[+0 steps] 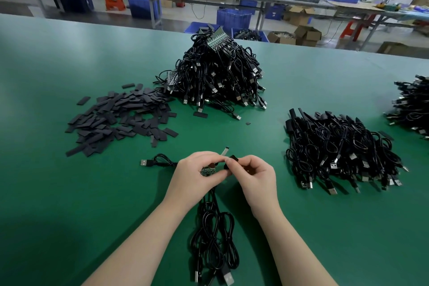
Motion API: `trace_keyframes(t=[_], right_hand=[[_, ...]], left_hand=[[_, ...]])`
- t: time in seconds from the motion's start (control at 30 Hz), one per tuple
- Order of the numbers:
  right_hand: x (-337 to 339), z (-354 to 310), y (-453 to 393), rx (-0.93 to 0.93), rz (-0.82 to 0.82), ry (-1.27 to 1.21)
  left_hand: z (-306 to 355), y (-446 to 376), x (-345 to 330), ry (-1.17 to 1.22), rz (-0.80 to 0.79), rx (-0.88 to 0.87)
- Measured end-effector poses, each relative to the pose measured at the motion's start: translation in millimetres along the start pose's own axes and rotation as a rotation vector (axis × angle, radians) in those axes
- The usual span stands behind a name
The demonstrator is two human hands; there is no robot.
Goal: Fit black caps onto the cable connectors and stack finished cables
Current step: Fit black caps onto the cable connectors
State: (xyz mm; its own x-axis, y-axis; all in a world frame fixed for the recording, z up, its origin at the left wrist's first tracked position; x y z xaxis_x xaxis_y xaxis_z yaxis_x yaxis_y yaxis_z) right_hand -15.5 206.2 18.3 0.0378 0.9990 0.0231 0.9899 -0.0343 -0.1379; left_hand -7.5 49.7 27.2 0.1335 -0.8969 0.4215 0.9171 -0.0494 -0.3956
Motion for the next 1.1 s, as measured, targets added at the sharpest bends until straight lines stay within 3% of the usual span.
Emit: trace_keyframes(t=[0.67,0.83,1.1], right_hand=[[-9,-4,2,0.036,-0.097,0.043],[-6,-6,3,0.074,-0.051,0.049],[-1,-4,1,-0.013,0.001,-0.125]], left_hand=[[-11,-2,-1,-0.020,0.028,0.052],[-6,-3,-2,-0.012,0.005,0.023],[0,-1,0,0.039,-0.001,0.013]])
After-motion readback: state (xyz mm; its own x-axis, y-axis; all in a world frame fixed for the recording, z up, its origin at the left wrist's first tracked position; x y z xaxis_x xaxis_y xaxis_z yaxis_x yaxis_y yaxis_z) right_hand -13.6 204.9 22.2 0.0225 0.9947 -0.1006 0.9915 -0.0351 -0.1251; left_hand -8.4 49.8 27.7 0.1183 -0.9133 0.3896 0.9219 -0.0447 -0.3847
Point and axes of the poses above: each hand's wrist, its own y-axis away from the middle knuckle, its own x-axis out of the back of the hand, z = x × y, the point moved 5 cm from there along -y, towards the middle knuckle, and after that the axes turned 2 degrees about -z, right-handed, at the moved point
